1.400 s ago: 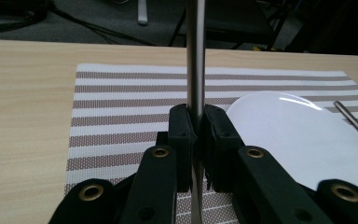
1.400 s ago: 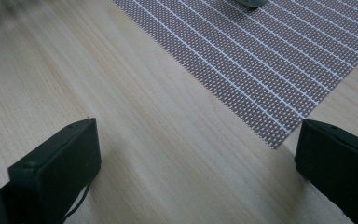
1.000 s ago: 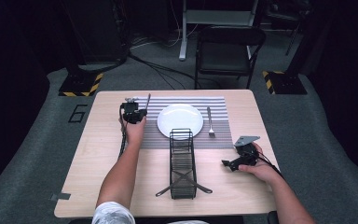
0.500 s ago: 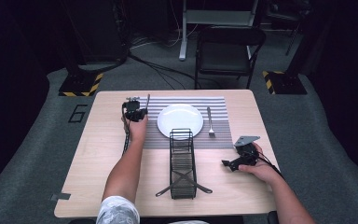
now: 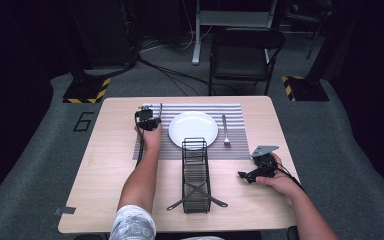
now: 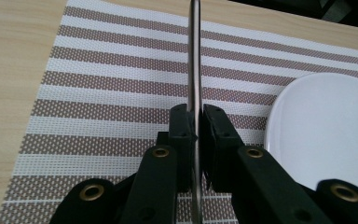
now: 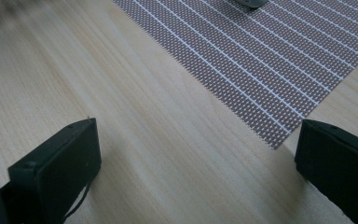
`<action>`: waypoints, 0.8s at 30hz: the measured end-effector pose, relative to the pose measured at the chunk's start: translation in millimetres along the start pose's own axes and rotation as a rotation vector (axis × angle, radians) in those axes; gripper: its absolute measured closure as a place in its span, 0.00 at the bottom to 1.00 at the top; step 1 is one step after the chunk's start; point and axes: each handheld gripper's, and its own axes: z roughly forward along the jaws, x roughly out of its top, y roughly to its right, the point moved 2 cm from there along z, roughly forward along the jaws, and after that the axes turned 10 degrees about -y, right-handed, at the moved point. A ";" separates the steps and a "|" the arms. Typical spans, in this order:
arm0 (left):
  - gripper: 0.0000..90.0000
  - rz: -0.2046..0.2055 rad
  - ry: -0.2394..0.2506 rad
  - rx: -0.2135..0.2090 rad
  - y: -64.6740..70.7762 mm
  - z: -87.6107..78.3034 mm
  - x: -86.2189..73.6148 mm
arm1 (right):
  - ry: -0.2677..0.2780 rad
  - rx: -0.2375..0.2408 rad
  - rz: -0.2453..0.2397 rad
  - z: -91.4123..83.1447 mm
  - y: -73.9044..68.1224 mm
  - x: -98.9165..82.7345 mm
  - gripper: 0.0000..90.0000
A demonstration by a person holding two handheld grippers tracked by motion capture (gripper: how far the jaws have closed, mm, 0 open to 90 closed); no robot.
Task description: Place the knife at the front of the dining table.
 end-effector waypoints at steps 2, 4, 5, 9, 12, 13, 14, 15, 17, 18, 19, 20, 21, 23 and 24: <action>0.92 -0.004 0.001 0.001 0.3 2.6 -0.8 | -0.001 0.000 0.000 -0.1 0.0 0.0 0.00; 0.92 -0.011 -0.005 -0.003 -0.1 4.7 -1.4 | 0.000 0.000 0.000 0.0 0.0 0.0 0.00; 0.92 -0.015 -0.003 -0.002 -0.4 5.8 -1.7 | 0.000 0.000 0.000 0.0 0.0 0.0 0.00; 0.92 -0.021 -0.013 0.001 -0.8 10.2 -3.4 | 0.000 0.000 0.000 0.0 0.0 0.0 0.00; 0.92 -0.024 -0.018 0.003 -2.1 13.3 -4.8 | 0.000 0.000 0.000 0.0 0.0 0.0 0.00; 0.92 -0.028 -0.022 0.004 -2.3 13.8 -5.2 | 0.000 0.000 0.000 0.0 0.0 0.0 0.00; 0.92 -0.030 -0.018 0.002 -2.6 14.2 -5.3 | 0.000 0.000 0.000 0.0 0.0 0.0 0.00; 0.92 -0.030 -0.017 0.003 -2.6 14.3 -5.2 | 0.000 0.000 0.000 0.0 0.0 0.0 0.00; 0.92 -0.032 -0.018 0.003 -2.4 14.6 -4.7 | -0.001 0.000 0.000 -0.1 0.0 0.0 0.00; 0.92 -0.033 -0.017 0.002 -2.4 14.7 -4.5 | -0.001 0.000 0.000 -0.1 0.0 0.0 0.00; 0.92 -0.033 -0.016 0.000 -2.6 14.9 -4.7 | -0.001 0.000 0.000 0.0 0.0 0.0 0.00; 0.92 -0.032 -0.013 0.002 -2.8 14.9 -4.7 | -0.001 0.000 0.000 -0.1 0.0 0.0 0.00; 0.92 -0.031 -0.013 0.002 -2.9 15.0 -4.8 | 0.000 0.000 0.000 0.0 0.0 0.0 0.00; 0.92 -0.021 -0.016 0.006 -3.4 14.6 -5.0 | -0.001 0.000 0.000 0.0 0.0 0.0 0.00; 0.92 -0.020 -0.015 0.005 -3.7 14.6 -5.1 | -0.002 0.000 0.000 -0.1 0.0 0.0 0.00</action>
